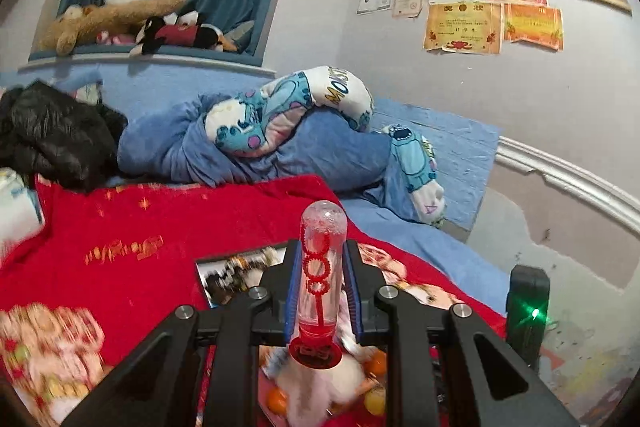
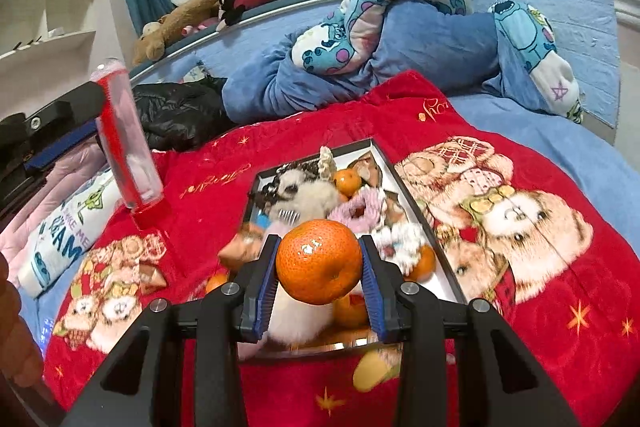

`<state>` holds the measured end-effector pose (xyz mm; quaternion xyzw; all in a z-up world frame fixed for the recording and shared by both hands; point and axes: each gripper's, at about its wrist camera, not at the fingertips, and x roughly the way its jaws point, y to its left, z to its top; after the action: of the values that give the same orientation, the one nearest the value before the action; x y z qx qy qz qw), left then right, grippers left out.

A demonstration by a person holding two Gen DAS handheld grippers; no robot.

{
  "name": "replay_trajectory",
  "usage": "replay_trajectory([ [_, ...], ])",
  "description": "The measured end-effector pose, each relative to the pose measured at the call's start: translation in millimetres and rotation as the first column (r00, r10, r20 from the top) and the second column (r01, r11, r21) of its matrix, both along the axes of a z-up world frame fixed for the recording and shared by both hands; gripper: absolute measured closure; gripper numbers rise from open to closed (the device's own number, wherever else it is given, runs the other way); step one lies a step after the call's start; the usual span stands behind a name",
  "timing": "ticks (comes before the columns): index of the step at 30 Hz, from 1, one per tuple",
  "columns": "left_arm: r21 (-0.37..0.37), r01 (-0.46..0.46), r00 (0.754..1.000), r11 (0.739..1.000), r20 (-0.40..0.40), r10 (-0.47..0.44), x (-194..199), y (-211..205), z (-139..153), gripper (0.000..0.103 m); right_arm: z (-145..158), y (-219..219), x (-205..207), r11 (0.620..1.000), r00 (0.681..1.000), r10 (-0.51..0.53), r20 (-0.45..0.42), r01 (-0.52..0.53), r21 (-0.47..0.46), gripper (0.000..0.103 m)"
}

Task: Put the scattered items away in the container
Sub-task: 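Lower and open the left tool releasing the bottle while the right tool releases the mandarin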

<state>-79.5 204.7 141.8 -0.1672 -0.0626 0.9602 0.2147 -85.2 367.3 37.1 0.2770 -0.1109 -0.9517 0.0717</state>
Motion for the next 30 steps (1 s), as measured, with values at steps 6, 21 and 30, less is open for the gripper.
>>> replay_trajectory([
  [6, -0.071, -0.03, 0.999, 0.997, 0.012, 0.031, -56.1, 4.6, 5.4, 0.082, 11.8, -2.1, -50.5, 0.998, 0.999, -0.003, 0.032, 0.001, 0.063, 0.066],
  [21, -0.098, -0.056, 0.968, 0.994, 0.239, 0.078, -170.6, 3.1, -57.8, 0.082, -9.8, -14.7, -160.9, 0.997, 0.985, 0.025, 0.173, -0.038, 0.072, 0.066],
  [30, -0.102, -0.048, 0.936, 0.994, 0.343, 0.081, -221.4, 8.8, -104.2, 0.097, -32.7, -7.3, -186.2, 0.997, 0.969, -0.005, 0.246, -0.015, 0.08, 0.066],
])
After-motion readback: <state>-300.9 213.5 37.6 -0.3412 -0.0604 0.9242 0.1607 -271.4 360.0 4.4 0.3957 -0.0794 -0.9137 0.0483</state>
